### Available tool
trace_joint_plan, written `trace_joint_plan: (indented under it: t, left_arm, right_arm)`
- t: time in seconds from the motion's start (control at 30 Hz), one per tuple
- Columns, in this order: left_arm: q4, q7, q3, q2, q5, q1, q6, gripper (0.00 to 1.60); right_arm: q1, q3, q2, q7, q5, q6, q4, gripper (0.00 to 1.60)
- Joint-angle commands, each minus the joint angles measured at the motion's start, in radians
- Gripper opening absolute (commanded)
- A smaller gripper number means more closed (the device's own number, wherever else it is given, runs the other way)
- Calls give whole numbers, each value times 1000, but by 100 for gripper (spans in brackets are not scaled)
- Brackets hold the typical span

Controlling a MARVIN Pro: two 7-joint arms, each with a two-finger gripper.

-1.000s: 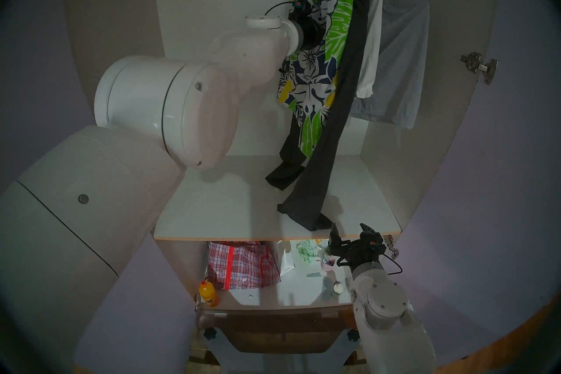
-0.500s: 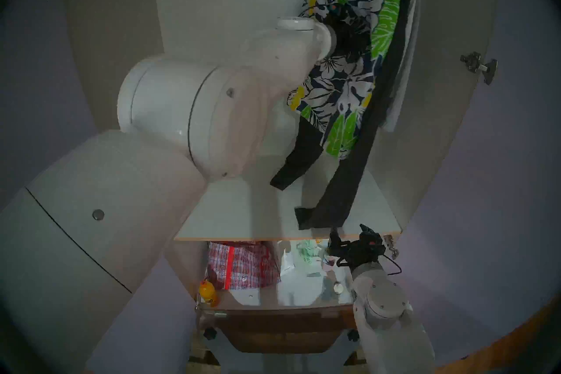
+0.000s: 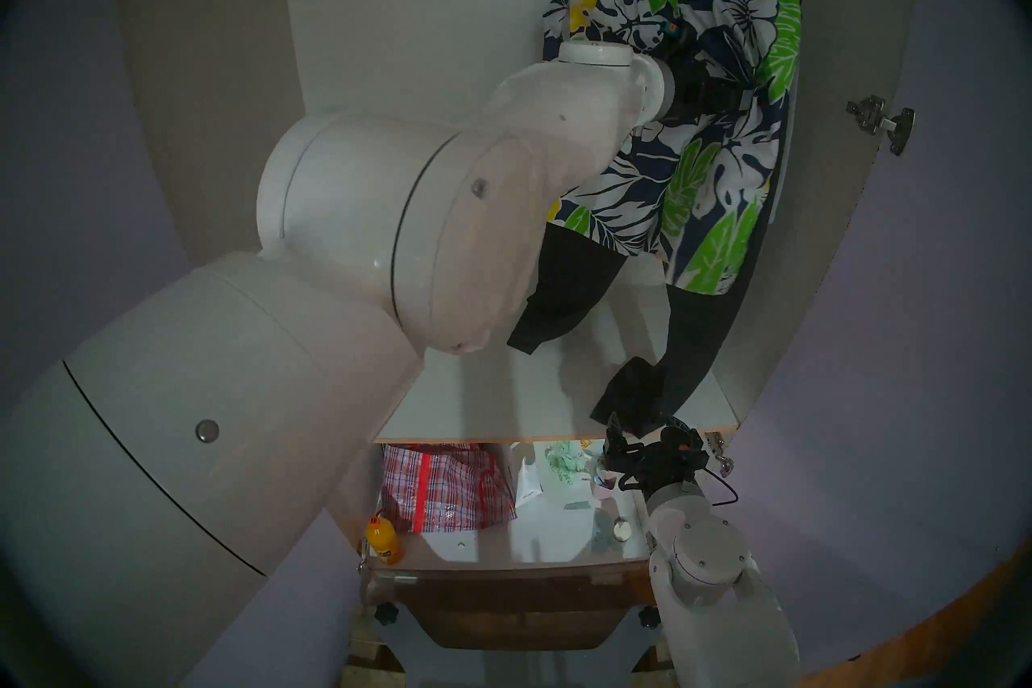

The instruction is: Move and arrange clothes and pants in the wardrobe

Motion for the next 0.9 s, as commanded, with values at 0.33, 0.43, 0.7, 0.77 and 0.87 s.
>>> trace_joint_plan:
  t: [0.33,0.43,0.7,0.77,0.87]
  left_arm:
    - [-30,-47,3,115,10,-47,-2,160]
    - [-32,-55,17,156,23,-50,-8,160]
    - [-43,-39,137,249,97,-51,-38,160]
    - [-48,-33,158,267,115,-53,-46,160]
    - [-51,-22,181,284,124,-54,-53,160]
  right_arm:
    - [16,-1,0,0,0,-9,-26,160]
    - [16,-2,0,0,0,-10,-30,160]
    - [12,-2,1,0,0,-11,-45,160]
    - [11,-3,1,0,0,-12,-48,160]
    - [9,-3,1,0,0,-11,-50,160]
